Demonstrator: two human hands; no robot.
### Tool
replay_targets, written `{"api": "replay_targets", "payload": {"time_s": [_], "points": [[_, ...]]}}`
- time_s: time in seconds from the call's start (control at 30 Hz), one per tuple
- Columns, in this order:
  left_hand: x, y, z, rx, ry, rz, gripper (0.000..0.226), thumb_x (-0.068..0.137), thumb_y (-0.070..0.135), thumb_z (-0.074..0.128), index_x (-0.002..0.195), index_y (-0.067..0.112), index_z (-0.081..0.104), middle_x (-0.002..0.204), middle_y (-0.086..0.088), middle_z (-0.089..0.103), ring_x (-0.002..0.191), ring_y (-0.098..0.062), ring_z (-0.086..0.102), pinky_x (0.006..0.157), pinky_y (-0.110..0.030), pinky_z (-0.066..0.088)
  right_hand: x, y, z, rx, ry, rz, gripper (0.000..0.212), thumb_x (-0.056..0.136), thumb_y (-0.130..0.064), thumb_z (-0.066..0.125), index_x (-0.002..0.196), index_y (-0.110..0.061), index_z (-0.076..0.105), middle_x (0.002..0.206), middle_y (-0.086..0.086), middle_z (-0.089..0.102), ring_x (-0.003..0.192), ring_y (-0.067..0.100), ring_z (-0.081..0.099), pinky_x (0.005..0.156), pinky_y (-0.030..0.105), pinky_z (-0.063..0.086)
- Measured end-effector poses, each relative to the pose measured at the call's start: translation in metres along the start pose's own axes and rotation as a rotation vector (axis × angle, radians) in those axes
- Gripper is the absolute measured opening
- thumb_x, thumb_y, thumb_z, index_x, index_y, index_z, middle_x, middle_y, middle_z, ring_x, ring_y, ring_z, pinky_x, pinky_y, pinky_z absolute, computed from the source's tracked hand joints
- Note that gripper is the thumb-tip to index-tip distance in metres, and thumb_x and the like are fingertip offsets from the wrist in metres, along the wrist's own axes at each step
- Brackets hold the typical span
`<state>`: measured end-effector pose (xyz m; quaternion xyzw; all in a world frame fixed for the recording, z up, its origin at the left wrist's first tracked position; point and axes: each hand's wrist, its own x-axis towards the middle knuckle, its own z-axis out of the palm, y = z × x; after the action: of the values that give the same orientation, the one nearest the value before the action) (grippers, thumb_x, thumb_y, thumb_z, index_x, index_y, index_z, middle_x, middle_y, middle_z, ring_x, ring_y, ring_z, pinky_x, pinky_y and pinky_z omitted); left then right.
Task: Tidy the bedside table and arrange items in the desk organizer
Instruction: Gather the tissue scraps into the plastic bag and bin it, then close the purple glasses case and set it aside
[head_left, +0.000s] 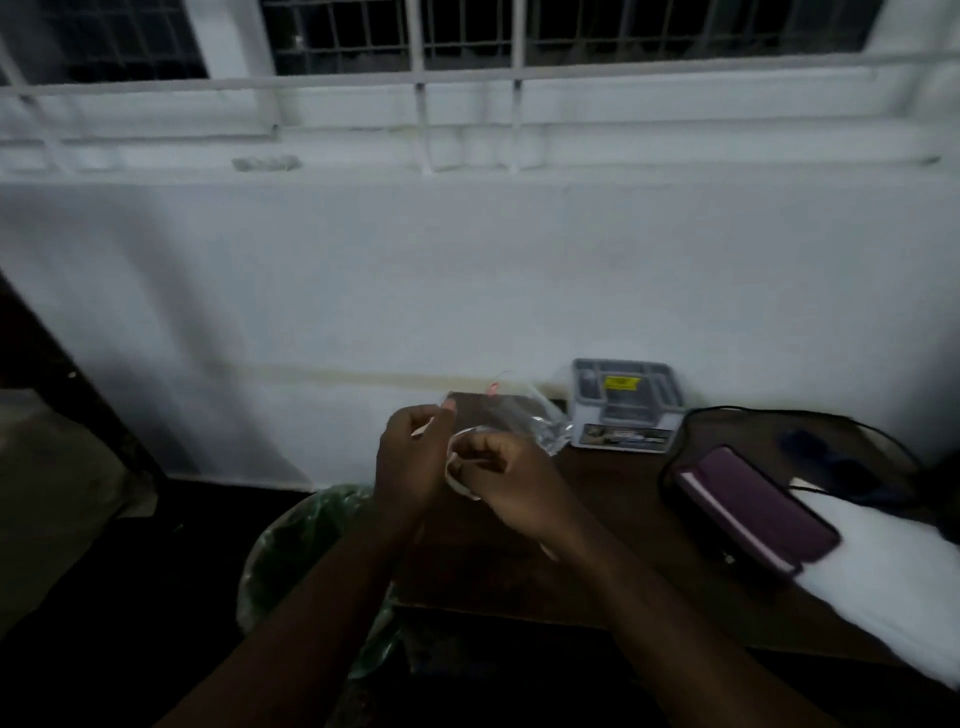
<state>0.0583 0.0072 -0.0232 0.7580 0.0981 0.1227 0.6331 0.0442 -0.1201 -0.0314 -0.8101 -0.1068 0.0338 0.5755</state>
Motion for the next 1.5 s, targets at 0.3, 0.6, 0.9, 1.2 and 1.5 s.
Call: {"api": "replay_targets", "payload": {"time_s": [0.3,0.6,0.9,1.2,1.5], "points": [[-0.047,0.022,0.118,-0.009,-0.383,0.032,0.009,0.088,0.025,0.064,0.093,0.019,0.069,0.088,0.002,0.073,0.085,-0.012,0.069,0.074,-0.026,0.052,-0.067,0.031,-0.118,-0.158,0.316,-0.014,0.014,0.086,-0.023,0.066,0.099,-0.022,0.071,0.095,-0.004,0.075,0.090,0.009,0.070,0.084,0.037,0.057],[-0.061,0.008,0.185,0.155,-0.620,-0.177,0.029,0.093,0.037,0.059,0.113,0.016,0.058,0.094,-0.005,0.068,0.071,-0.019,0.067,0.055,-0.028,0.053,-0.113,0.063,-0.185,-0.970,0.413,0.219,0.033,0.088,-0.043,0.052,0.117,-0.030,0.058,0.111,-0.004,0.064,0.104,0.021,0.059,0.082,0.031,0.048],[-0.049,-0.001,0.206,0.110,-0.677,-0.231,0.028,0.096,0.037,0.054,0.094,0.011,0.065,0.090,-0.011,0.071,0.068,-0.024,0.071,0.060,-0.032,0.058,-0.115,0.093,-0.181,-0.987,0.305,0.233,0.024,0.096,-0.029,0.049,0.114,-0.020,0.063,0.116,-0.001,0.066,0.104,0.015,0.062,0.091,0.025,0.045],[-0.051,-0.026,0.182,-0.270,-0.663,-0.334,0.027,0.095,0.041,0.055,0.107,0.021,0.067,0.091,-0.007,0.076,0.074,-0.027,0.074,0.051,-0.034,0.056,-0.121,0.087,-0.171,-1.147,0.236,-0.058,0.024,0.091,-0.028,0.045,0.103,-0.026,0.065,0.110,-0.004,0.065,0.105,0.021,0.058,0.089,0.035,0.038],[-0.042,-0.033,0.165,-0.371,-0.469,-0.340,0.028,0.101,0.038,0.044,0.106,0.017,0.062,0.100,-0.015,0.069,0.078,-0.034,0.069,0.044,-0.033,0.053,-0.065,0.115,-0.286,-1.033,0.760,0.269,0.033,0.096,-0.036,0.048,0.110,-0.014,0.066,0.110,0.009,0.068,0.104,0.028,0.062,0.093,0.038,0.047]]}}
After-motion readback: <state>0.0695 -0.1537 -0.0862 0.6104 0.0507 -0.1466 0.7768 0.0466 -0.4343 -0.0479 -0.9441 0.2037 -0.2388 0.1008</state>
